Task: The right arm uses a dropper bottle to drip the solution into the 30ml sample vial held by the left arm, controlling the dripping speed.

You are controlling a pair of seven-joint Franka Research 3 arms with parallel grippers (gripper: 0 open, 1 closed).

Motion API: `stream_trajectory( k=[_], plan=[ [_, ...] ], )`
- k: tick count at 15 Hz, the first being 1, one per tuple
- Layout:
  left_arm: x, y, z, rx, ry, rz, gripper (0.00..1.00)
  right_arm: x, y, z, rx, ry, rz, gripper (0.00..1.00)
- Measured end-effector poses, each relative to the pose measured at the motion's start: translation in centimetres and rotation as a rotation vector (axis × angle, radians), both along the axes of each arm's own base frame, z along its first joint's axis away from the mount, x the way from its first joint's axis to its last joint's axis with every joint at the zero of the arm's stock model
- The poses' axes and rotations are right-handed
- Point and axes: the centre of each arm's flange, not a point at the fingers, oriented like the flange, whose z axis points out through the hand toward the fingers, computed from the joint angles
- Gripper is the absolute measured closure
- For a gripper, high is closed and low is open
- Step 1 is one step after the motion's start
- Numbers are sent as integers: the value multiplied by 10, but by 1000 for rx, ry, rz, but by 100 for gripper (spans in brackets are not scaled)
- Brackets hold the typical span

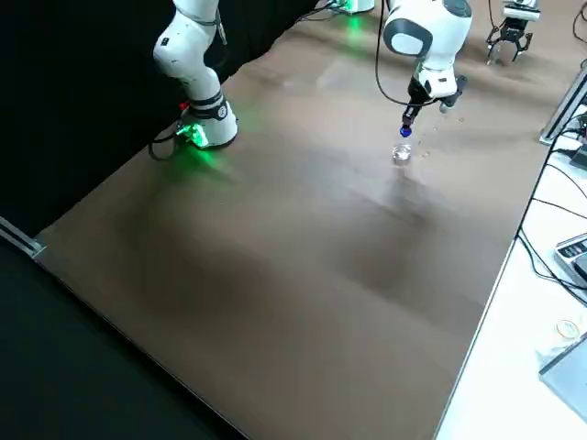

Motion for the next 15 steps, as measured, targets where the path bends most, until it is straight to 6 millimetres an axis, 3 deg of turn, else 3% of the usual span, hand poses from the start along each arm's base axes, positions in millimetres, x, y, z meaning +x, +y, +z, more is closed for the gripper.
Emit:
stream_trajectory(
  k=[3,6,7,9,15],
  plan=[
    [-1,-4,0,-1,0,-6,2,0,0,0,-3,0,-19,75],
    [-2,-10,0,-1,0,-14,18,1,0,3,-2,-4,-24,77],
    [-2,-10,0,-1,0,-14,18,1,0,3,-2,-4,-27,77],
    [-2,-9,0,-1,-1,-15,32,1,1,3,-3,-4,-32,78],
    [-2,-7,1,-21,1,-20,33,1,2,3,-4,-3,-33,87]
  ],
)
